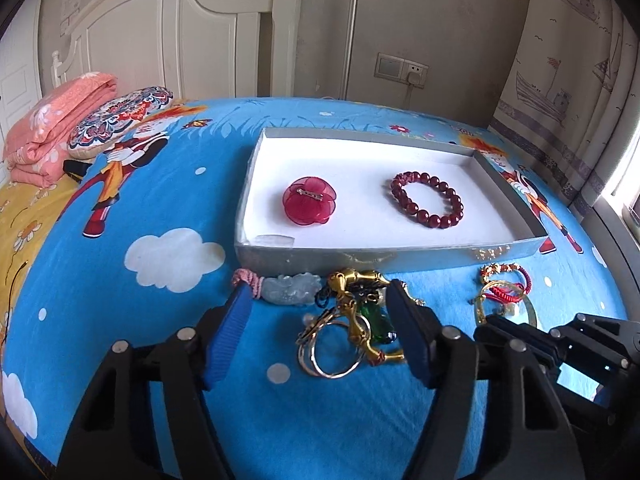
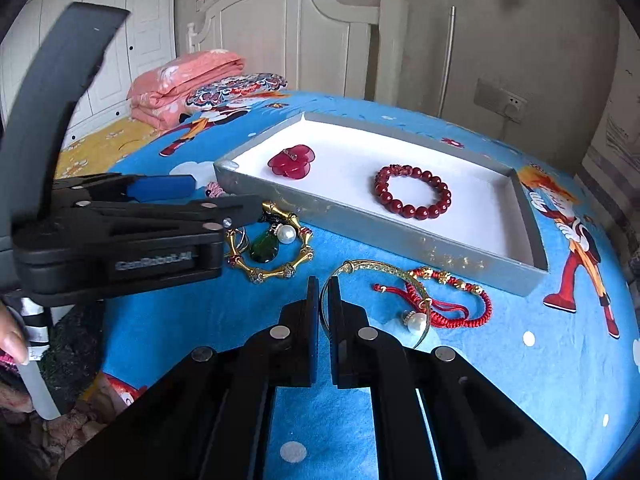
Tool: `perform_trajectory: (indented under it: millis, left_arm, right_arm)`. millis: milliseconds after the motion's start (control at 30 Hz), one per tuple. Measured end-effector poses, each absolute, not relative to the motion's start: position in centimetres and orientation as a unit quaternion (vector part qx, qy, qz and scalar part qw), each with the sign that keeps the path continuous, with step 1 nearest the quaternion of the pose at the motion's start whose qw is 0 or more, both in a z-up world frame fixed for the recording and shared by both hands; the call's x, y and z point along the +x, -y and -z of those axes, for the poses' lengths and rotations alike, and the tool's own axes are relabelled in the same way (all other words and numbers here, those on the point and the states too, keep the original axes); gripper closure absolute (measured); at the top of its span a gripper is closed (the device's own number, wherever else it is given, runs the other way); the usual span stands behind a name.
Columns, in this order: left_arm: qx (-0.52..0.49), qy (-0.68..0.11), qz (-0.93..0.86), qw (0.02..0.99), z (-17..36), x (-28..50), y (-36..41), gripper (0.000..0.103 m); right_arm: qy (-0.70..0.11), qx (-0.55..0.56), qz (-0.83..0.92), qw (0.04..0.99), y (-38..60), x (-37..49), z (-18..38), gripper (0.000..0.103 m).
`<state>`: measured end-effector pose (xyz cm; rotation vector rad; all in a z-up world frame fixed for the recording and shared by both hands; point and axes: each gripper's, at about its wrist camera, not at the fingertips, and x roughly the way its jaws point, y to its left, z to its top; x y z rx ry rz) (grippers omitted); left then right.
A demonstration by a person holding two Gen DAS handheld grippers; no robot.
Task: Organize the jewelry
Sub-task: 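Grasp the gold bamboo-link bracelet with the left tool while the right tool grasps the gold bangle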
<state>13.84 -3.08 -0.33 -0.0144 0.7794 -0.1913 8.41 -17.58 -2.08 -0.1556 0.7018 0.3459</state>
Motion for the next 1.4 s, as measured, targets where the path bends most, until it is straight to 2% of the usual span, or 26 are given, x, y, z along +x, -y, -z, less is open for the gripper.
perform_trajectory:
  millis: [67, 133, 200, 533, 967, 1400]
  left_arm:
    - [0.001, -0.391, 0.090, 0.916, 0.9, 14.5, 3.6, 0.062]
    - [0.006, -0.390, 0.087, 0.917, 1.0, 14.5, 3.7, 0.069]
    - [0.021, -0.378, 0.085, 0.921, 0.9, 14.1, 4.0, 0.093]
    - [0.005, -0.311, 0.114, 0.944, -2.2, 10.4, 4.0, 0.094]
    - [0.003, -0.288, 0.123, 0.950, -2.9, 4.1, 2.8, 0.094]
    - [0.021, -0.291, 0.106, 0.951, -2.0, 2.4, 3.1, 0.094]
  right_arm:
    - [-0.340, -0.071, -0.170, 0.922, 17.8, 8.5, 2.0, 0.098]
    - [-0.340, -0.065, -0.171, 0.922, 17.9, 8.6, 2.2, 0.098]
    - [-0.338, -0.056, -0.170, 0.924, 18.1, 8.6, 2.4, 0.098]
    - [-0.301, -0.009, -0.172, 0.938, 19.5, 6.6, 1.0, 0.098]
    - [-0.289, -0.013, -0.177, 0.941, 19.1, 2.6, 0.6, 0.098]
    - [-0.288, -0.025, -0.174, 0.941, 18.5, 1.3, 0.6, 0.098]
